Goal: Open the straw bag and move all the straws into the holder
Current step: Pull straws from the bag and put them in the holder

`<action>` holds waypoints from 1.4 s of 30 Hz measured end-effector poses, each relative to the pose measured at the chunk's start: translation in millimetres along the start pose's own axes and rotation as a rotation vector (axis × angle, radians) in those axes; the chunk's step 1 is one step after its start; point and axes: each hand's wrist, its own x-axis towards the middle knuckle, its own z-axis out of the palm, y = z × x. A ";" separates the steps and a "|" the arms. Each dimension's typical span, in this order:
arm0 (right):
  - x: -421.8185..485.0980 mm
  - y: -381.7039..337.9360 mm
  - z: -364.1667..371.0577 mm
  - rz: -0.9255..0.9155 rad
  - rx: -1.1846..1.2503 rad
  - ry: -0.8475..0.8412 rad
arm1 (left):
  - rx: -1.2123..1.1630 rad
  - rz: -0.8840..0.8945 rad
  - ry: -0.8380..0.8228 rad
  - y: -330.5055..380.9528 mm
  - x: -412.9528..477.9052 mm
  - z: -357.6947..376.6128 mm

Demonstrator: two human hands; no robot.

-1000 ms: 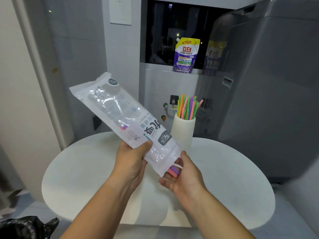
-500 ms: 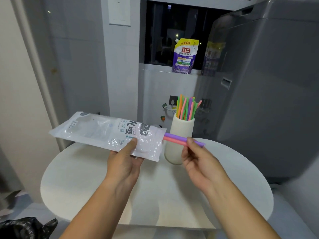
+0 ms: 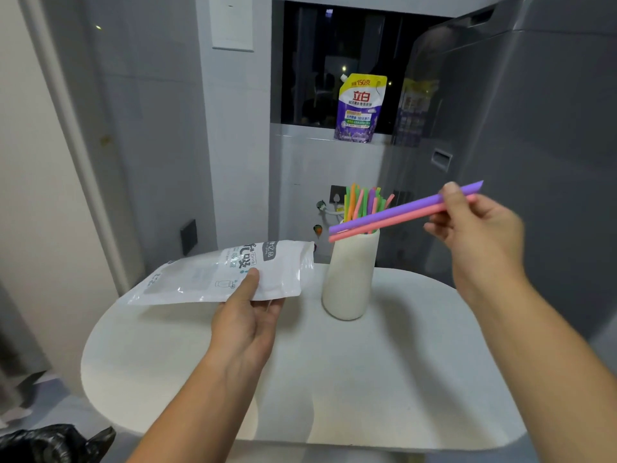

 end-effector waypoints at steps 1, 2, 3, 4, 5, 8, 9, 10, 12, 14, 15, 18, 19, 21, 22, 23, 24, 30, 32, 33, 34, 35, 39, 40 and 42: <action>3.5 -4.3 -1.7 -0.042 -0.026 0.012 | 0.000 -0.004 0.001 -0.5 -0.7 0.4; 6.2 -8.5 -2.9 -0.085 -0.056 0.021 | 0.000 -0.008 0.003 -1.3 -1.3 1.3; 8.4 -12.0 -3.9 -0.128 -0.091 0.028 | 0.000 -0.015 0.005 -2.1 -2.1 1.8; 10.3 -15.0 -4.5 -0.168 -0.128 0.031 | 0.000 -0.022 0.008 -3.4 -2.9 2.5; 11.6 -17.4 -4.9 -0.204 -0.165 0.035 | 0.001 -0.030 0.010 -4.8 -4.1 2.9; 15.3 -20.8 -3.6 -0.277 -0.241 0.035 | 0.012 -0.045 0.008 -9.2 -7.7 4.8; 16.6 -21.4 -2.6 -0.289 -0.258 0.027 | 0.018 -0.050 0.005 -10.2 -8.6 5.4; 18.1 -22.0 -1.3 -0.297 -0.274 0.014 | 0.023 -0.055 0.003 -10.9 -9.4 6.2; 21.8 -22.5 1.5 -0.306 -0.311 -0.013 | 0.027 -0.057 0.003 -11.2 -9.6 7.4; 25.9 -22.1 4.1 -0.307 -0.358 -0.032 | 0.025 -0.055 0.001 -10.9 -9.4 8.1; 27.5 -22.1 5.3 -0.305 -0.379 -0.043 | 0.023 -0.053 0.000 -10.7 -9.3 8.2; 32.1 -21.5 10.0 -0.297 -0.434 -0.087 | 0.025 -0.048 -0.013 -10.5 -10.1 8.4; 34.1 -21.4 12.1 -0.294 -0.455 -0.103 | 0.026 -0.048 -0.016 -10.8 -10.3 8.3; 38.5 -21.3 17.6 -0.295 -0.503 -0.137 | 0.027 -0.046 -0.018 -11.0 -10.9 7.9; 40.9 -21.3 20.8 -0.301 -0.532 -0.153 | 0.030 -0.046 -0.019 -10.9 -11.4 7.6; 43.5 -21.7 23.7 -0.309 -0.563 -0.169 | 0.034 -0.046 -0.020 -11.0 -12.0 7.2; 45.8 -22.4 27.0 -0.317 -0.592 -0.192 | 0.037 -0.045 -0.019 -11.2 -12.3 6.8; 56.6 -23.3 45.5 -0.326 -0.745 -0.330 | 0.052 -0.039 -0.023 -13.2 -14.1 6.0; 60.0 -19.4 50.9 -0.293 -0.794 -0.368 | 0.060 -0.040 -0.022 -13.5 -13.7 5.3; 60.7 -16.6 53.1 -0.274 -0.820 -0.396 | 0.061 -0.039 -0.020 -13.6 -13.6 4.8; 61.3 -12.5 55.0 -0.255 -0.843 -0.422 | 0.061 -0.037 -0.020 -13.2 -13.5 4.6; 61.8 -7.4 56.4 -0.237 -0.862 -0.441 | 0.059 -0.036 -0.020 -13.2 -13.6 4.5; 63.6 11.6 58.3 -0.254 -0.937 -0.405 | 0.072 -0.038 -0.029 -13.8 -13.4 5.6; 63.8 15.2 57.5 -0.265 -0.941 -0.386 | 0.077 -0.039 -0.031 -14.0 -13.5 6.2; 60.7 19.5 56.4 -0.274 -0.907 -0.395 | 0.079 -0.036 -0.029 -13.2 -13.4 6.4</action>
